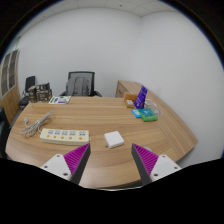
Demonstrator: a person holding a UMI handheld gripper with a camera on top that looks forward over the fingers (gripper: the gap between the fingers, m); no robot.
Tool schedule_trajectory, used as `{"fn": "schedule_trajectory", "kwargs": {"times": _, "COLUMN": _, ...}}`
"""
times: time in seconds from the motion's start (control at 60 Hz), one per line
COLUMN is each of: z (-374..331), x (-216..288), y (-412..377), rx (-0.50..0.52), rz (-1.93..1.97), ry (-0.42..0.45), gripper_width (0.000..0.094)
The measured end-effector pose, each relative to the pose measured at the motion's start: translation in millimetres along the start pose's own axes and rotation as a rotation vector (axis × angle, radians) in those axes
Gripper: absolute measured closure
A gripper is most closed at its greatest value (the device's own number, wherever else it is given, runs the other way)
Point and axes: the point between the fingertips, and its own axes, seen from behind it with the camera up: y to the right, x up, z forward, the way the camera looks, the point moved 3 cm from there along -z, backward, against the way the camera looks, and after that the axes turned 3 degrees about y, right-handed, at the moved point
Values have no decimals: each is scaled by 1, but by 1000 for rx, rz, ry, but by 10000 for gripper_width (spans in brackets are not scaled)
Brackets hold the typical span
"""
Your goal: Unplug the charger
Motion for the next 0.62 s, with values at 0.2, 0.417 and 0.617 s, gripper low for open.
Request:
{"fn": "schedule_trajectory", "kwargs": {"times": 0.2, "z": -75, "x": -10, "y": -17, "rx": -6, "rz": -21, "ry": 17, "gripper_width": 77}}
{"fn": "schedule_trajectory", "kwargs": {"times": 0.417, "z": -105, "x": -24, "y": -25, "rx": -7, "rz": -36, "ry": 23, "gripper_width": 78}}
{"fn": "schedule_trajectory", "kwargs": {"times": 0.617, "z": -115, "x": -18, "y": -23, "rx": -14, "rz": -44, "ry": 43, "gripper_width": 78}}
